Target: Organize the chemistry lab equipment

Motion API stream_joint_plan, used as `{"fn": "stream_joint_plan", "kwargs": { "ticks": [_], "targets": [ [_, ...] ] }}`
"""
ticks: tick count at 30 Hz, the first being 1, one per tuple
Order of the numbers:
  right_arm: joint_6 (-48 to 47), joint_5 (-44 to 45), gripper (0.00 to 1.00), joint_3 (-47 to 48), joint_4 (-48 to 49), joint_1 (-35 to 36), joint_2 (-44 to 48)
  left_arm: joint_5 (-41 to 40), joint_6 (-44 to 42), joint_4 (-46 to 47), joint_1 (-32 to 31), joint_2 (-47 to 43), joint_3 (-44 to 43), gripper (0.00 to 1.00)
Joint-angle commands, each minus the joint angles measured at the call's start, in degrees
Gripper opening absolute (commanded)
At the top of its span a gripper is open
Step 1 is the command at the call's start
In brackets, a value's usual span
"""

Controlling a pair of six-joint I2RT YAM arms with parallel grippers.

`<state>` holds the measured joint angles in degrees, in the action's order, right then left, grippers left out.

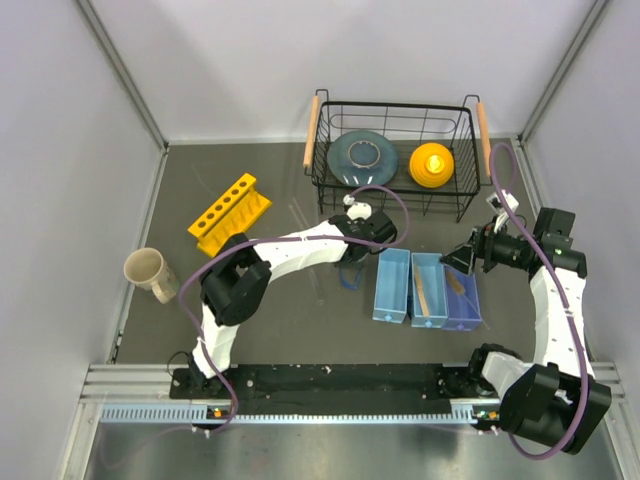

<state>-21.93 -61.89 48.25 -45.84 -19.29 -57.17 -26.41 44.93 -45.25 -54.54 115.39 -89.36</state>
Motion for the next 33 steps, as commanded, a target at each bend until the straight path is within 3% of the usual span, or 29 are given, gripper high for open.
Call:
{"fn": "stream_joint_plan", "kwargs": {
  "ticks": [1, 18, 25, 33],
  "targets": [
    [-1.4, -0.6, 0.79, 0.9, 1.6, -0.6, -0.1, -0.5, -0.5, -0.7, -0.2, -0.4, 0.3, 0.24],
    [-1.4, -0.4, 0.79, 1.0, 1.6, -0.6, 0.1, 1.6, -1.4, -1.0, -0.2, 0.3, 0.4, 0.18],
    [-1.4, -0.4, 0.79, 1.1, 1.5, -0.6, 0.1, 1.1, -1.7, -1.2, -0.2, -0.5, 0.5, 0.07],
    [-1.4, -0.3, 0.79, 1.0, 1.6, -0.6, 0.1, 0.1, -2.1, -1.2, -0.2, -2.6, 1.1, 0.03]
  ]
}}
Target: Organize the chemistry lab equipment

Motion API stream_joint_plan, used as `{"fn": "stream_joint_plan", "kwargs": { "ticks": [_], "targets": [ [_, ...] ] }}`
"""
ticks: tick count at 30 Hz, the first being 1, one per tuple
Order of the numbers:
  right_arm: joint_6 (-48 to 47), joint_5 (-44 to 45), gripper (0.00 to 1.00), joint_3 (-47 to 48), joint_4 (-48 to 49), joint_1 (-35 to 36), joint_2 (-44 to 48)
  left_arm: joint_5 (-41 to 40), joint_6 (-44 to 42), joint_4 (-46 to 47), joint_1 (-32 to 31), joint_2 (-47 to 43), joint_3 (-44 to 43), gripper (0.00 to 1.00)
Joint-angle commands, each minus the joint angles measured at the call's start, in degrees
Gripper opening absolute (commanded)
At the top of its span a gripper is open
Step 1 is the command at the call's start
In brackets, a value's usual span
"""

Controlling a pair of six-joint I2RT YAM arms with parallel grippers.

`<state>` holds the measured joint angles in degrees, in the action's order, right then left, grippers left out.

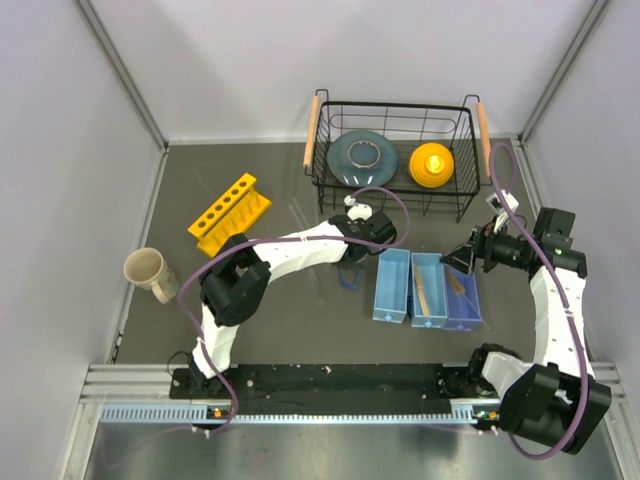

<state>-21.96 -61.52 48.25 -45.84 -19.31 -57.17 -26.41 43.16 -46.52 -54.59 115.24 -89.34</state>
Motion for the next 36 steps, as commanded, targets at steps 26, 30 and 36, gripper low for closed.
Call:
{"fn": "stream_joint_plan", "kwargs": {
  "ticks": [26, 30, 36],
  "targets": [
    [-1.2, -0.6, 0.80, 1.1, 1.6, -0.6, 0.1, 3.5, -1.6, 3.2, -0.3, -14.3, 8.0, 0.00],
    [-1.3, -0.6, 0.79, 1.0, 1.6, -0.6, 0.1, 4.5, -1.8, 3.4, -0.7, -17.2, 9.6, 0.00],
    [-1.3, -0.6, 0.79, 1.1, 1.6, -0.6, 0.0, 6.0, -2.0, 3.5, -2.6, -23.1, 10.4, 0.00]
  ]
}}
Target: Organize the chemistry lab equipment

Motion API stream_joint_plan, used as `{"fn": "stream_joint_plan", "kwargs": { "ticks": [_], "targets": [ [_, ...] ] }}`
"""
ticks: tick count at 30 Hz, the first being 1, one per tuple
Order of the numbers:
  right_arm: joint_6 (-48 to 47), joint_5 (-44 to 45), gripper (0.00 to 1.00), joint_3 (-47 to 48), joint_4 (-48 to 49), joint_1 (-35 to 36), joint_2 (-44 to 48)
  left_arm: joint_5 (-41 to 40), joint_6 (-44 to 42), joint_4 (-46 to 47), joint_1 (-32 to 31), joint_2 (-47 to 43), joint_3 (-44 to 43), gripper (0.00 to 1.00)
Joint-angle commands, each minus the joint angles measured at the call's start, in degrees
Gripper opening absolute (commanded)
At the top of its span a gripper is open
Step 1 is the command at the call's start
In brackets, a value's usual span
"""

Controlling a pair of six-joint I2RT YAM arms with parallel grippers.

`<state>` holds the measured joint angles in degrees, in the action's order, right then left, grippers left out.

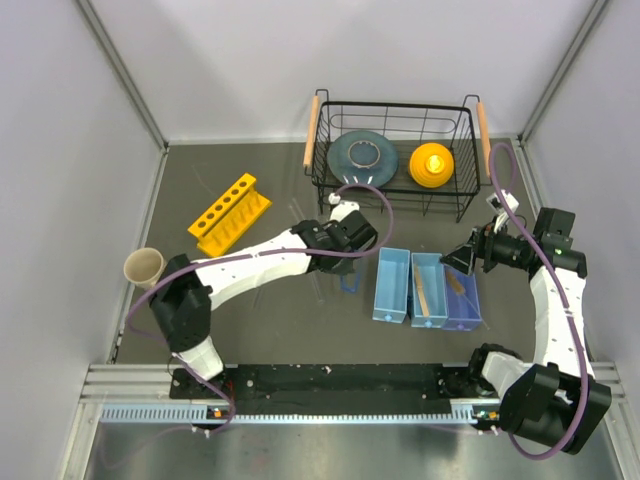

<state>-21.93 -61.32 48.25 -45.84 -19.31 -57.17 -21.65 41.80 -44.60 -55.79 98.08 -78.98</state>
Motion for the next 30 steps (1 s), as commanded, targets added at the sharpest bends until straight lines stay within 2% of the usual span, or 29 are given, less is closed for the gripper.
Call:
{"fn": "stream_joint_plan", "kwargs": {
  "ticks": [1, 7, 16, 30],
  "targets": [
    [-1.4, -0.8, 0.79, 1.1, 1.6, -0.6, 0.0, 1.5, -0.8, 1.7, -1.8, -6.6, -0.1, 0.00],
    [-1.3, -0.8, 0.79, 1.0, 1.6, -0.6, 0.0, 8.3, 0.3, 3.6, -4.1, -7.9, -2.1, 0.00],
    [-1.3, -0.7, 0.79, 1.0, 1.6, -0.6, 0.3, 14.2, 3.2, 5.5, -6.5, -3.3, -4.5, 0.00],
    [-1.3, -0.7, 0.80, 1.0, 1.6, -0.6, 0.6, 14.4, 4.0, 6.9, -6.5, 2.9, -7.2, 0.00]
  ]
}}
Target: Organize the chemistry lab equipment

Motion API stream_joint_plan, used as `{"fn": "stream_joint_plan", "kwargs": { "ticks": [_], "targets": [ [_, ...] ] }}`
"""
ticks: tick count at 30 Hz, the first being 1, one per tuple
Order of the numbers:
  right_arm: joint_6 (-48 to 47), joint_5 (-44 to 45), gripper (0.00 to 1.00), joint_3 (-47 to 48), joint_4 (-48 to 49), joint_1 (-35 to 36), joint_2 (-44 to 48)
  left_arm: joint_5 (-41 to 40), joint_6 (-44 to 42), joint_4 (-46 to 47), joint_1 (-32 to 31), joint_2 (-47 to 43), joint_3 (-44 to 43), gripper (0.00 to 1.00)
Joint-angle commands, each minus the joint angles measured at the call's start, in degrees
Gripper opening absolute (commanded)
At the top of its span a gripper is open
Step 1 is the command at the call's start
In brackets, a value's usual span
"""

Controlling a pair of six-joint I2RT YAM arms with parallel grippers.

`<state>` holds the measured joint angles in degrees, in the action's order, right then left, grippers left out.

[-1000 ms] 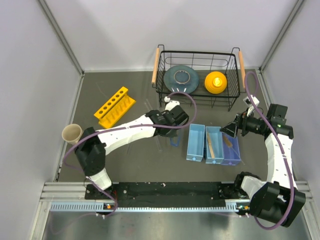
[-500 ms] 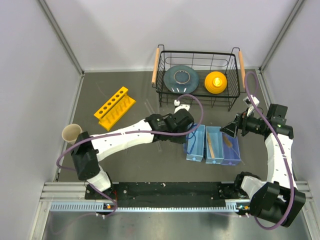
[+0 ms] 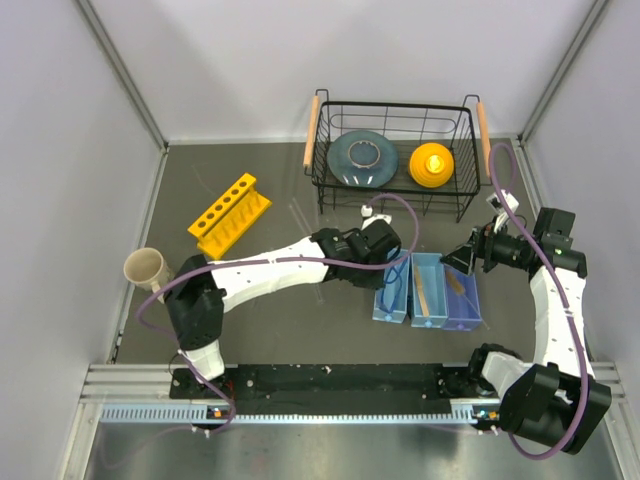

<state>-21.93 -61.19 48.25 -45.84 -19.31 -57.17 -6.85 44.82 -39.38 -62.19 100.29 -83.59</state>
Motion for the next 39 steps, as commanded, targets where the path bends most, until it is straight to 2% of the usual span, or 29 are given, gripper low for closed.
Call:
{"fn": "stream_joint_plan", "kwargs": {
  "ticks": [1, 7, 10, 12, 15, 24, 29, 33, 38, 39],
  "targets": [
    [-1.3, -0.9, 0.80, 1.0, 1.6, -0.6, 0.6, -0.8, 1.1, 1.1, 0.0, 1.0, -2.7, 0.00],
    [-1.2, -0.9, 0.80, 1.1, 1.6, -0.6, 0.6, -1.2, 1.5, 1.0, 0.0, 2.1, -3.2, 0.03],
    [-1.3, -0.9, 0.80, 1.1, 1.6, -0.6, 0.5, -1.1, 1.6, 0.8, 0.1, 2.5, -3.6, 0.14],
    [-1.3, -0.9, 0.80, 1.1, 1.6, -0.6, 0.6, -0.9, 1.4, 0.5, 0.1, 2.5, -3.9, 0.26],
    [-1.3, -0.9, 0.80, 1.1, 1.6, -0.6, 0.6, -1.1, 1.3, 0.4, 0.1, 2.4, -4.1, 0.34],
    [-1.3, -0.9, 0.80, 1.0, 1.5, -0.6, 0.7, -3.0, -0.4, 0.8, 0.3, -1.6, -3.7, 0.44],
    [-1.4, -0.9, 0.80, 1.0, 1.5, -0.6, 0.7, -6.3, -3.2, 5.7, 0.4, -9.0, 1.5, 0.61],
    [-1.3, -0.9, 0.80, 1.0, 1.5, -0.6, 0.7, -9.1, -7.3, 10.4, 0.9, -16.7, 7.9, 0.68],
    [-1.6, -0.7, 0.80, 1.0, 1.5, -0.6, 1.4, -8.7, -11.2, 17.2, 3.6, -30.0, 20.2, 0.83],
    [-1.7, -0.7, 0.80, 0.9, 1.6, -0.6, 1.4, -7.8, -11.5, 19.9, 5.3, -34.4, 22.3, 0.90]
  ]
}}
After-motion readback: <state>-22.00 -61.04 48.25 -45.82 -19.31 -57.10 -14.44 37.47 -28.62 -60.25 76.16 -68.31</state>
